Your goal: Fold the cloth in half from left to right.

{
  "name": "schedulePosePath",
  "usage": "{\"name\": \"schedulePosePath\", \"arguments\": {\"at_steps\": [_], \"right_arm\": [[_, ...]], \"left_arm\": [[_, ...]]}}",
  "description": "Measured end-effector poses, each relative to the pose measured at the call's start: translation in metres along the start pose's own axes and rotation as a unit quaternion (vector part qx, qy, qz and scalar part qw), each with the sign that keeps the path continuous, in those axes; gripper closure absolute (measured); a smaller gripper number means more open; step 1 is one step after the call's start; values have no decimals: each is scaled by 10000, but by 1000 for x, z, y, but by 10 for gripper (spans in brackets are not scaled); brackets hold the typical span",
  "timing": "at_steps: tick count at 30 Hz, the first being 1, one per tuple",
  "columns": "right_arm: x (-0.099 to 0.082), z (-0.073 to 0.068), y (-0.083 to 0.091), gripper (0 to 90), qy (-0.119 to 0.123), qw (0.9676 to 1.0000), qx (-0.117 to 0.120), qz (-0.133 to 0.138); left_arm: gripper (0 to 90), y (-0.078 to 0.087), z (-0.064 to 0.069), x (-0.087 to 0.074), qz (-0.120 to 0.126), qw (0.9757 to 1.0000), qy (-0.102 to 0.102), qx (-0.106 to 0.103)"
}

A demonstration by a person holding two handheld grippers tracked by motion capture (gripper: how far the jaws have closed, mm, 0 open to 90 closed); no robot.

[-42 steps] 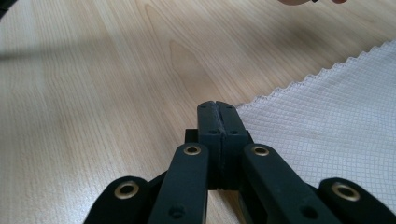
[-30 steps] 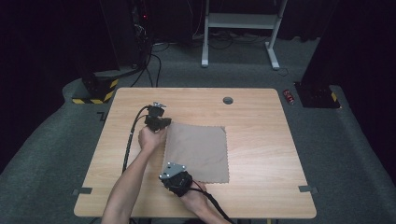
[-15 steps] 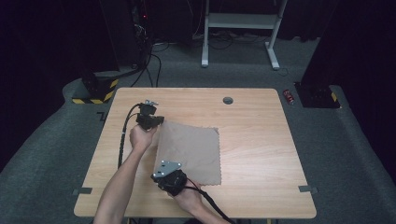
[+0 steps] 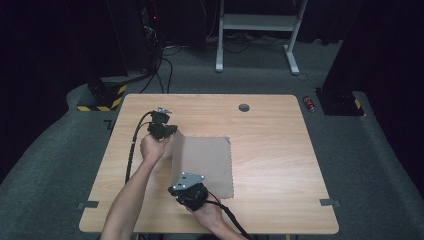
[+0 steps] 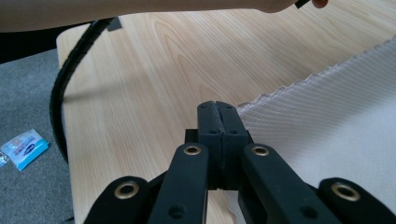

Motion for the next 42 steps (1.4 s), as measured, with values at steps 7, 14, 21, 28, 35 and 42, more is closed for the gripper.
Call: {"name": "schedulePosePath", "arguments": {"at_steps": [7, 14, 21, 28, 35, 42], "right_arm": [[-22, 10, 14, 900, -175, 9997, -169, -44], [-42, 19, 20, 900, -282, 9990, -315, -150], [-59, 25, 28, 900, -399, 9980, -454, -191], [-71, 32, 39, 900, -532, 9968, -576, -167], [-83, 38, 50, 900, -704, 9951, -682, -164], [-91, 42, 56, 900, -792, 9940, -736, -146]], "left_arm": [[898, -16, 16, 0, -62, 9999, -10, -120], [896, -29, 29, -2, -130, 9998, -111, -120], [897, -38, 43, 1, -209, 9994, -228, -168], [896, -42, 59, 12, -215, 9987, -391, -256], [897, -51, 74, 15, -275, 9982, -447, -305], [896, -52, 82, 21, -258, 9976, -548, -320]]}}
Point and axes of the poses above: each handheld gripper's, and its own axes: y roughly backward along the jaws, x roughly out of its top, z roughly to its right, the point moved 5 cm from there along -y, roughly forward along the jaws, and after that the axes turned 5 degrees about x, right-handed, at the moved point
